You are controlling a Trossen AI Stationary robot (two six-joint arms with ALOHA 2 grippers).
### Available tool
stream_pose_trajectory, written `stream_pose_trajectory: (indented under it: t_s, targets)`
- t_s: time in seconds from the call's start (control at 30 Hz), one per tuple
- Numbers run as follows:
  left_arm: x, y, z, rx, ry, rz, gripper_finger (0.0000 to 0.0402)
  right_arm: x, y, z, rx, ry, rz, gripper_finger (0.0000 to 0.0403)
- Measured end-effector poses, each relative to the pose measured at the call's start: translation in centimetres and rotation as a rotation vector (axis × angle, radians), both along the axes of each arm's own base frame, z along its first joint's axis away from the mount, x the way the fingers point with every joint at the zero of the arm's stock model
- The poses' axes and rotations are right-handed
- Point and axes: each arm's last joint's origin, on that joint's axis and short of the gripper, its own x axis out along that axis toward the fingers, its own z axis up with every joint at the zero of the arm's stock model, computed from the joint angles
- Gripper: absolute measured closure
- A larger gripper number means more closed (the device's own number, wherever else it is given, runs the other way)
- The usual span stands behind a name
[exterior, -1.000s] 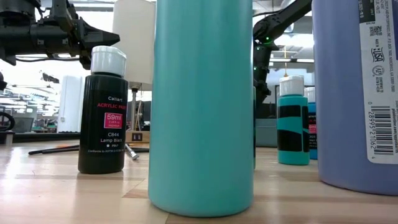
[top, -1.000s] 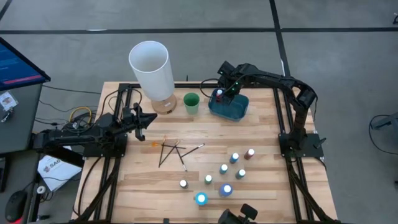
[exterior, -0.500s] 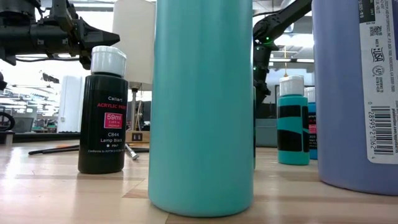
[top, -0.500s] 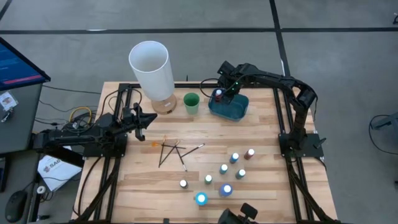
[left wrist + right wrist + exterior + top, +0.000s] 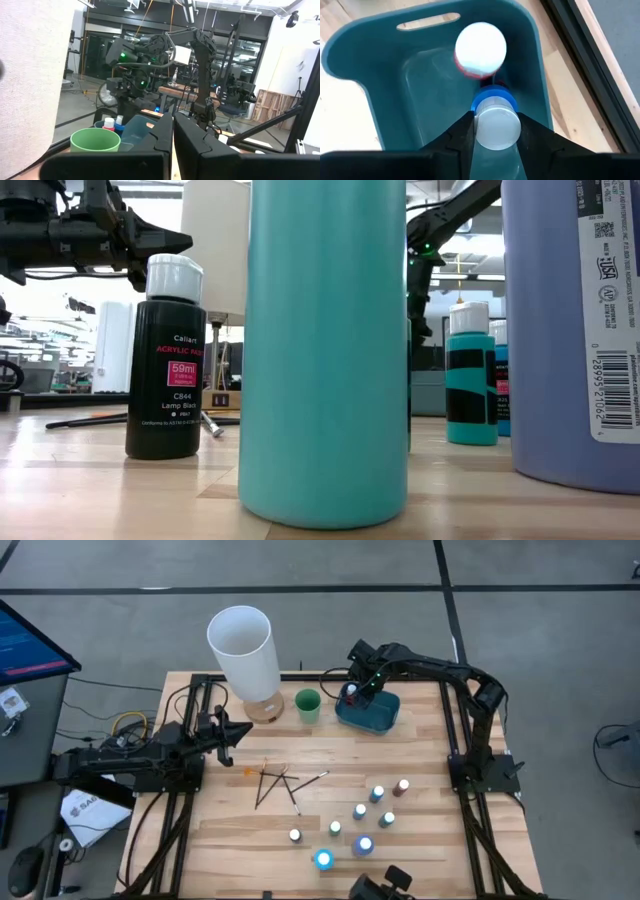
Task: Pick & Place Paint Supplies
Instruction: Put the top small blue paint bottle into the blue bin
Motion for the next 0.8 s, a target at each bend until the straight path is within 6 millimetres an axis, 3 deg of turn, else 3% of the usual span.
stream_pose_trajectory:
  t_s: [0.8]
  targets:
    - [0.00,0.00,0.00,0.000,0.000,0.000,0.0399,-0.07,-0.21,0.08,0.006,0.001,-0.011,0.0253]
